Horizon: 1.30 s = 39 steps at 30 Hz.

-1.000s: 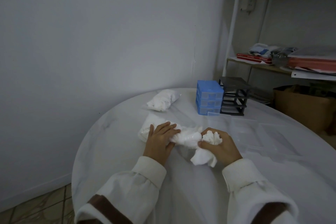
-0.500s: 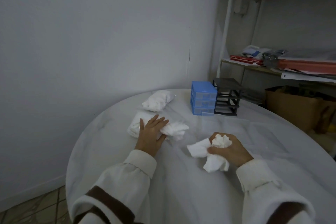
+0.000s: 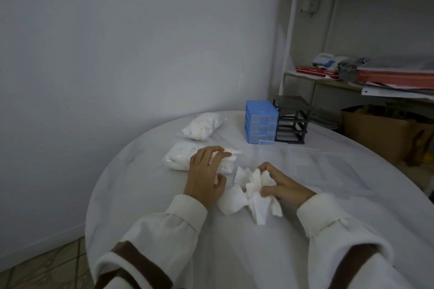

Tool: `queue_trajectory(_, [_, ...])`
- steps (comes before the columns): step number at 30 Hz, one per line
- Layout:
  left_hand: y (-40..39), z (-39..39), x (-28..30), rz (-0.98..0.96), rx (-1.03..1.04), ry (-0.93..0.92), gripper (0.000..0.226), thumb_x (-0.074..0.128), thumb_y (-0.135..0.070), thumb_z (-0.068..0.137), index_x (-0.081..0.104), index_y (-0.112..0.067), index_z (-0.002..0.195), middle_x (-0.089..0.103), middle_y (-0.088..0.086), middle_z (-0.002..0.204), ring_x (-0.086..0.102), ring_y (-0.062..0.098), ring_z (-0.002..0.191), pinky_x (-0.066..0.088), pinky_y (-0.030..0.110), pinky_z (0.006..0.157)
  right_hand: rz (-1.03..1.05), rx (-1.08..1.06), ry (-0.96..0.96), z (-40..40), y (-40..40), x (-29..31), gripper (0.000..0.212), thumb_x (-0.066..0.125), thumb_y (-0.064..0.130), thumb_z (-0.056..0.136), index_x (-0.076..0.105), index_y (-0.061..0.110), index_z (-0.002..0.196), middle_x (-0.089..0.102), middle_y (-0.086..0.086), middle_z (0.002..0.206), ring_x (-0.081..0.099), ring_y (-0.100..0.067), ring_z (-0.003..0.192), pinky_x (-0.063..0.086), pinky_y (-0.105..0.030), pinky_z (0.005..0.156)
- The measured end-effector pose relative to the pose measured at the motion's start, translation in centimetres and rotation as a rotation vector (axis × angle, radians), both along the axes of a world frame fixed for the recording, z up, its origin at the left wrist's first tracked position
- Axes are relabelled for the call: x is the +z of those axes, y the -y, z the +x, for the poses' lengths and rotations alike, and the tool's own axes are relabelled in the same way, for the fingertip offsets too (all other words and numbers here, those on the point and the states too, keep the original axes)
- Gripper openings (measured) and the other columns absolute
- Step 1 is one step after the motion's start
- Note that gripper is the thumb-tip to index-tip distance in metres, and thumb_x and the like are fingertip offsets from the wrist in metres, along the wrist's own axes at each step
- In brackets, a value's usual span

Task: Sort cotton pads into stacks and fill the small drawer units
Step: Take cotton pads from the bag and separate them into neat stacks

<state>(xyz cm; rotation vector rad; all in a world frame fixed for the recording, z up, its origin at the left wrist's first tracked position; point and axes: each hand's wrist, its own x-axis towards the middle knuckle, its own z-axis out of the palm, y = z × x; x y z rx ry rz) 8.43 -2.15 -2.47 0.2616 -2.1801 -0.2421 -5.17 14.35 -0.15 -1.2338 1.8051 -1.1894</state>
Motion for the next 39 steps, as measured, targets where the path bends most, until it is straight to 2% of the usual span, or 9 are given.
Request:
queue_trajectory(4, [-0.8, 0.0, 0.0, 0.064, -0.099, 0.034, 0.031, 0.045, -0.025, 0.077, 0.064, -0.014, 0.098, 0.061, 0.001, 0.095, 0.048, 0.012, 0.088, 0.039, 0.027, 0.077, -0.001, -0.056, -0.026, -0.6, -0.2, -0.2, 0.034, 0.078, 0.021, 0.073, 0.056, 0.009, 0.097, 0.061, 0.001, 0.086, 0.059, -0.013, 0.082, 0.048, -0.019, 0.070])
queue_trajectory(10, [-0.3, -0.3, -0.8, 0.091, -0.025, 0.198, 0.047, 0.031, -0.034, 0.085, 0.065, -0.013, 0.110, 0.063, 0.005, 0.113, 0.057, 0.025, 0.108, 0.038, 0.034, 0.095, -0.048, -0.114, -0.176, -1.3, -0.2, -0.2, 0.023, 0.079, 0.016, 0.073, 0.063, 0.023, 0.089, 0.065, 0.007, 0.088, 0.060, -0.010, 0.084, 0.047, -0.014, 0.071])
queue_trajectory(13, [-0.4, -0.4, -0.8, 0.132, -0.013, 0.311, 0.060, 0.020, -0.044, 0.085, 0.056, -0.016, 0.125, 0.050, 0.002, 0.137, 0.038, 0.021, 0.133, 0.016, 0.038, 0.113, -0.172, -0.100, -0.116, -1.0, -0.2, -0.5, 0.029, 0.076, 0.018, 0.064, 0.065, 0.020, 0.091, 0.066, 0.006, 0.090, 0.060, -0.007, 0.084, 0.048, -0.017, 0.073])
queue_trajectory(16, [-0.4, -0.5, -1.0, 0.217, -0.053, 0.378, 0.041, 0.032, -0.034, 0.099, 0.048, -0.020, 0.134, 0.032, -0.005, 0.149, 0.017, 0.010, 0.142, 0.000, 0.030, 0.115, -0.181, -0.083, 0.033, -0.7, -0.2, -0.7, 0.037, 0.072, 0.012, 0.067, 0.059, 0.017, 0.101, 0.059, 0.004, 0.092, 0.057, -0.009, 0.082, 0.046, -0.014, 0.067])
queue_trajectory(19, [-1.3, 0.0, -0.6, 0.436, -0.214, 0.202, 0.037, 0.039, -0.039, 0.096, 0.061, -0.021, 0.118, 0.054, -0.009, 0.129, 0.042, 0.002, 0.124, 0.024, 0.021, 0.109, -0.174, -0.133, 0.156, -0.7, -0.3, -0.9, 0.024, 0.059, 0.000, 0.086, 0.051, 0.019, 0.099, 0.052, -0.003, 0.091, 0.053, -0.014, 0.076, 0.043, -0.012, 0.056])
queue_trajectory(21, [-1.9, 0.4, -0.5, 0.553, -0.297, 0.141, 0.042, 0.040, -0.052, 0.085, 0.067, -0.025, 0.102, 0.067, -0.012, 0.103, 0.057, 0.001, 0.097, 0.041, 0.019, 0.089, -0.199, -0.205, 0.200, -0.8, -0.3, -0.9, 0.020, 0.051, -0.002, 0.089, 0.048, 0.018, 0.090, 0.050, -0.005, 0.086, 0.052, -0.015, 0.071, 0.042, -0.014, 0.054])
queue_trajectory(24, [-2.5, 0.7, -0.3, 0.614, -0.312, 0.203, 0.021, 0.059, -0.048, 0.075, 0.065, -0.032, 0.087, 0.066, -0.012, 0.077, 0.058, -0.002, 0.072, 0.043, 0.012, 0.070, -0.246, -0.231, 0.134, -0.9, -0.8, -0.8, 0.020, 0.051, -0.005, 0.089, 0.047, 0.014, 0.083, 0.051, -0.003, 0.077, 0.054, -0.010, 0.065, 0.042, -0.017, 0.056])
queue_trajectory(29, [-2.6, 0.4, -0.2, 0.604, -0.313, 0.134, 0.027, 0.075, -0.008, 0.076, 0.065, -0.032, 0.084, 0.068, -0.007, 0.075, 0.062, -0.001, 0.070, 0.046, 0.011, 0.074, -0.348, -0.179, 0.007, -0.7, -1.3, -0.5, 0.016, 0.061, -0.010, 0.081, 0.055, 0.005, 0.077, 0.062, 0.004, 0.069, 0.057, -0.007, 0.065, 0.043, -0.016, 0.060])
queue_trajectory(39, [-3.3, -0.2, 1.6, 0.972, -0.398, -0.172, 0.022, 0.065, 0.005, 0.081, 0.066, -0.015, 0.073, 0.063, -0.014, 0.060, 0.055, -0.002, 0.059, 0.043, 0.009, 0.064, -0.517, -0.255, 0.015, 0.4, -1.7, 1.1, 0.023, 0.075, 0.024, 0.073, 0.057, 0.011, 0.068, 0.056, 0.008, 0.060, 0.053, -0.007, 0.057, 0.042, -0.015, 0.051])
